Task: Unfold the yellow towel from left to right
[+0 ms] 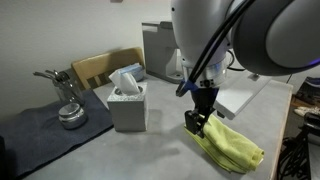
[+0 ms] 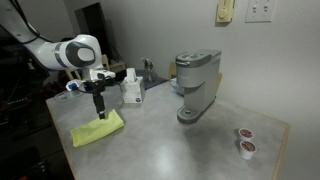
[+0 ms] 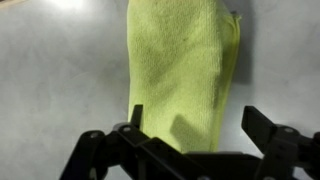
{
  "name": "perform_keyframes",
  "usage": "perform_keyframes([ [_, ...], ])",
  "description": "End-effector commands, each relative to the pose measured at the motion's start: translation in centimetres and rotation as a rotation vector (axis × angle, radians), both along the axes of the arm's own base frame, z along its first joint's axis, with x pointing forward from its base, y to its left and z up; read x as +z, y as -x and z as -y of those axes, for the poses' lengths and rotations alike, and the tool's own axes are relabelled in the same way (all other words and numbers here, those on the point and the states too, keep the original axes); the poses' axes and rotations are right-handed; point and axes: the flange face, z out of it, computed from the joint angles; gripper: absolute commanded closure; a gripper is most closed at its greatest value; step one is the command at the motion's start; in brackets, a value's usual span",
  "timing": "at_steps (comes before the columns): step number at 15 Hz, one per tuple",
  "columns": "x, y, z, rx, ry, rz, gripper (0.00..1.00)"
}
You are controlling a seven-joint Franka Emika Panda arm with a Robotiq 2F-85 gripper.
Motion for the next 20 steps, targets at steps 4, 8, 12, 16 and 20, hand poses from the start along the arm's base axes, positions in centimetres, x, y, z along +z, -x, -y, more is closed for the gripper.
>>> perform_keyframes([
  [4,-0.4,-0.1,-0.3,-0.054,0.044,-0.037,0.0],
  [8,-1.0,0.3,-0.2,-0.069,0.054,-0.056,0.0],
  [12,-2.2,0.6,0.0,-0.071,0.058,-0.077,0.0],
  [16,-3.0,0.9,0.0,-0.072,0.061,-0.095,0.26],
  [20,-3.0,1.0,-0.1,-0.072,0.062,-0.096,0.52],
])
